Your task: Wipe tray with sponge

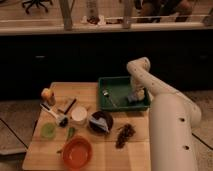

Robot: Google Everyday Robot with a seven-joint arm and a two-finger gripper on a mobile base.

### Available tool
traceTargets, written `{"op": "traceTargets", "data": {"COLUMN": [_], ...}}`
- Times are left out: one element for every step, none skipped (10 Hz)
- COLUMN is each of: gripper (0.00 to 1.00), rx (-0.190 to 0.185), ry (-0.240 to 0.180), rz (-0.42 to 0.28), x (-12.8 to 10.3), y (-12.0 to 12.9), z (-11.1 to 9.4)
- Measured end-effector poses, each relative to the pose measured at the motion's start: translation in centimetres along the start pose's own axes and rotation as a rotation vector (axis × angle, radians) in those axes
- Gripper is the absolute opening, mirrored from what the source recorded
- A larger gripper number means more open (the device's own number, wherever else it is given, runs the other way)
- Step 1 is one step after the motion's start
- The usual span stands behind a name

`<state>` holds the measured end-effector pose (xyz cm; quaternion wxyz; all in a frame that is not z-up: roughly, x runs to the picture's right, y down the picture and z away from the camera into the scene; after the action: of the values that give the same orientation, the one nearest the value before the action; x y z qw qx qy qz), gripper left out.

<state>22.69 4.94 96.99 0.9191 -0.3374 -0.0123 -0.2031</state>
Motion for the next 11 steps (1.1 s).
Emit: {"op": "traceTargets", "data": {"gripper": [0.00, 0.00, 0.00, 0.00, 0.00, 0.00, 0.00, 0.00, 0.00, 0.00, 0.00], "rx": [0.017, 0.033, 0.052, 0.061, 0.089, 0.093, 0.095, 0.096, 0.095, 0.095, 0.096], "ry": [-0.023, -0.056, -0.101, -0.129, -0.186, -0.188, -0.190, -0.190, -0.190, -0.189, -0.190], "rz": [-0.025, -0.057, -0.094, -0.119, -0.166, -0.168, -0.172, -0.172, -0.170, -0.169, -0.171], "x": [-1.5, -3.0, -4.4, -5.0, -5.5, -5.5, -5.8, -5.8, -5.7, -5.6, -5.7], "y": [-0.7, -1.1, -0.9, -0.3, 0.8, 0.9, 0.6, 0.6, 0.7, 0.7, 0.6], "z": [-0.3, -0.6, -1.2, -1.6, -2.2, -2.2, -2.3, -2.3, -2.3, -2.3, -2.3]}}
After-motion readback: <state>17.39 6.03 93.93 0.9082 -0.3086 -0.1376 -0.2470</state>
